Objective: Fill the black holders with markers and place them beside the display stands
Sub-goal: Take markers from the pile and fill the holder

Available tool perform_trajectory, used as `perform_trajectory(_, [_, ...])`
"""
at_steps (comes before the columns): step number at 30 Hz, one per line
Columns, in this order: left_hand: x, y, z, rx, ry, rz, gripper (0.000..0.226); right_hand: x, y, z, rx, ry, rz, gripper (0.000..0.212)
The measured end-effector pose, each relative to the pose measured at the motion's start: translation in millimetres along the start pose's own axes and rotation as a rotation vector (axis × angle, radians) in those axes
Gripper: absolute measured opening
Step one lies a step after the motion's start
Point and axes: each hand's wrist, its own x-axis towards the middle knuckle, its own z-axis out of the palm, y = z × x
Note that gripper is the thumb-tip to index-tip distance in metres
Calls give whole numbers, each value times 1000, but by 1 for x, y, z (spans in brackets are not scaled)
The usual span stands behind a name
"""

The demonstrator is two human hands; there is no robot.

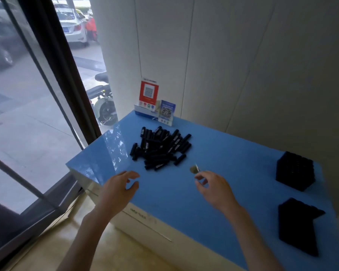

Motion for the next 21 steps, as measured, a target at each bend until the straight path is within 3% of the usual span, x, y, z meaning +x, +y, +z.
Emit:
perform_trajectory(15, [113,-120,-44,31,-57,17,17,102,-63,71,-29,17,82,9])
perform_trajectory(21, [176,-142,-38,125,-213,-14,20,160,-77,95,42,17,104,9])
